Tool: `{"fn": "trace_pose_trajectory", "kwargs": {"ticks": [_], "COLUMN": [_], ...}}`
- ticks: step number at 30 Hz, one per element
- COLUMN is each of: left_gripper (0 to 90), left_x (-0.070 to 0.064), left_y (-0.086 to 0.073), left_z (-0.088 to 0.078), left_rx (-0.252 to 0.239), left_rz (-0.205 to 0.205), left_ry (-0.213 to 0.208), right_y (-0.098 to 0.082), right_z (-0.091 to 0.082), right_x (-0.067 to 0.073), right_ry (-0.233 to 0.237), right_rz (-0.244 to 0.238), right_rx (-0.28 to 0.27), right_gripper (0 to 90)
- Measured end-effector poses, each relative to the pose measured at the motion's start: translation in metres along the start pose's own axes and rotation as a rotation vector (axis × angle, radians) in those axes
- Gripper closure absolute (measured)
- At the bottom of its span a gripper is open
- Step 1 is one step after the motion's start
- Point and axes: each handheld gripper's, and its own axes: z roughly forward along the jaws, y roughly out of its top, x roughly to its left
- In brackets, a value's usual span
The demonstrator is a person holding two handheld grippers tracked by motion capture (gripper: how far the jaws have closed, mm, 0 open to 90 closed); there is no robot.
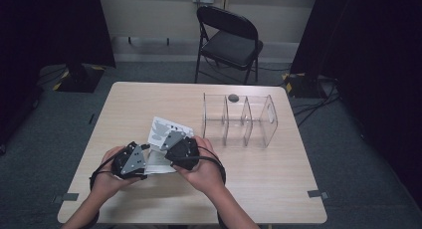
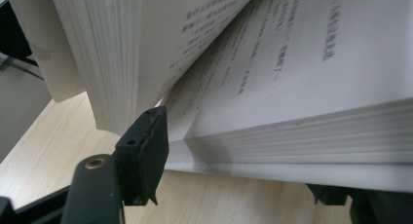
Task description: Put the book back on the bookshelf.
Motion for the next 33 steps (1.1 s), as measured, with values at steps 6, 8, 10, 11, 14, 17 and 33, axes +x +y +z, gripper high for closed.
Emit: {"fn": "trace_pose_trajectory", "kwargs": {"ticks": [6,8,10,11,14,17,33], "left_gripper": [56.4,58.4,60.8,61.6,63.4,66.0,70.0], "left_x": [-0.002,-0.002,0.0,0.0,0.003,0.008,0.022], "left_y": [0.008,0.012,0.015,0.016,0.021,0.025,0.038], "left_z": [-0.005,-0.007,-0.009,-0.009,-0.012,-0.016,-0.037], "left_rx": [-0.041,-0.029,-0.024,-0.025,-0.01,-0.007,0.049], "left_rz": [0.099,0.068,0.083,0.08,0.058,0.03,-0.061], "left_ry": [0.007,-0.01,-0.016,-0.016,-0.018,-0.02,-0.105], "right_y": [0.001,0.002,0.003,0.004,0.005,0.0,-0.099], "right_z": [0.001,0.0,-0.001,-0.003,-0.009,-0.018,-0.031], "right_x": [0.0,0.0,-0.003,-0.005,-0.007,-0.01,-0.023], "right_ry": [0.005,0.014,0.062,0.099,0.138,0.16,0.126], "right_rz": [-0.025,-0.026,0.006,0.03,0.062,0.121,0.304], "right_rx": [0.001,-0.013,-0.017,-0.05,-0.077,-0.123,-0.151], "right_gripper": [57.9,55.3,50.2,52.1,30.7,27.8,17.3]}}
